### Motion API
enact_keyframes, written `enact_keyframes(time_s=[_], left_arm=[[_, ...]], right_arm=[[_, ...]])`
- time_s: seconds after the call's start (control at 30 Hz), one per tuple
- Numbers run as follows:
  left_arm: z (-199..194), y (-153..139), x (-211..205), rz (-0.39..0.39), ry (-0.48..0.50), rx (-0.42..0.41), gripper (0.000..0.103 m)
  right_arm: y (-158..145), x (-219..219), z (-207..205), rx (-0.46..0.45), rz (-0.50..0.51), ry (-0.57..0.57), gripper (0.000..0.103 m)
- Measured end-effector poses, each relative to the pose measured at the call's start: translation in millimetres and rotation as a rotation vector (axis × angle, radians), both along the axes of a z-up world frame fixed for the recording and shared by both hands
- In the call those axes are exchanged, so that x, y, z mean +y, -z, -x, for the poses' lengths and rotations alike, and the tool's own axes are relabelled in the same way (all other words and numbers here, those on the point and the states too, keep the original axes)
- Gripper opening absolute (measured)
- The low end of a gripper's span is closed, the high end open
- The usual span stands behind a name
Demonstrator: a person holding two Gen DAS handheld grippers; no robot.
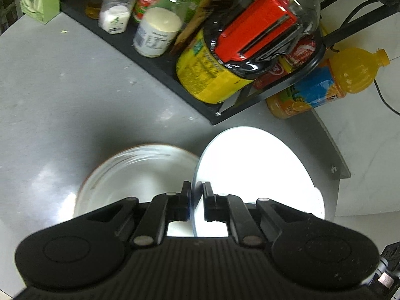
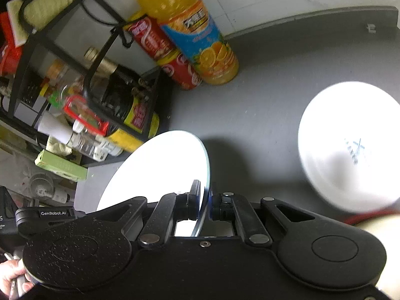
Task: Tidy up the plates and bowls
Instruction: 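Lift the 'Sweet' plate with both grippers and carry it over the flower-pattern plate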
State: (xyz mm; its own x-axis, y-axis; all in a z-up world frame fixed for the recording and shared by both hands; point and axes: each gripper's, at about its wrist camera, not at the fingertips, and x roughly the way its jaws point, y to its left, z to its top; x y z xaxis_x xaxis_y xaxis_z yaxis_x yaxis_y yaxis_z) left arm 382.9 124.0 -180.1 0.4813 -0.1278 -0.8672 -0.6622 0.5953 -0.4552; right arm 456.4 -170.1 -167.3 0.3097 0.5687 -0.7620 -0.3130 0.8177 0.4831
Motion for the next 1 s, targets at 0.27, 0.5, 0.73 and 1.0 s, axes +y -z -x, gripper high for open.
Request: enact_keyframes(time_s=[0.27,0.5,0.73,1.0], left_arm=[[27.5,6.5,8.9,0.003,0.025,0.026,0.008],[42.5,12.3,13.8,0.017,0.040,0.038,0.008],[54.5,24.6,15.2,0.030,0.052,0.053,0.008],[62.6,39.0,17.8,0.048,0.059,0.073,0.009]], right_arm=[[4.6,8.2,30.6,0.011,0.016,0.018,0.006],[5.7,12.5,51.5,0.014,0.037,0.034,0.006],[10.0,14.8,59.5,0.024,0.062,0.039,0.006],[17.4,21.6,67.8,0.029,0.099,0.035,0.006]])
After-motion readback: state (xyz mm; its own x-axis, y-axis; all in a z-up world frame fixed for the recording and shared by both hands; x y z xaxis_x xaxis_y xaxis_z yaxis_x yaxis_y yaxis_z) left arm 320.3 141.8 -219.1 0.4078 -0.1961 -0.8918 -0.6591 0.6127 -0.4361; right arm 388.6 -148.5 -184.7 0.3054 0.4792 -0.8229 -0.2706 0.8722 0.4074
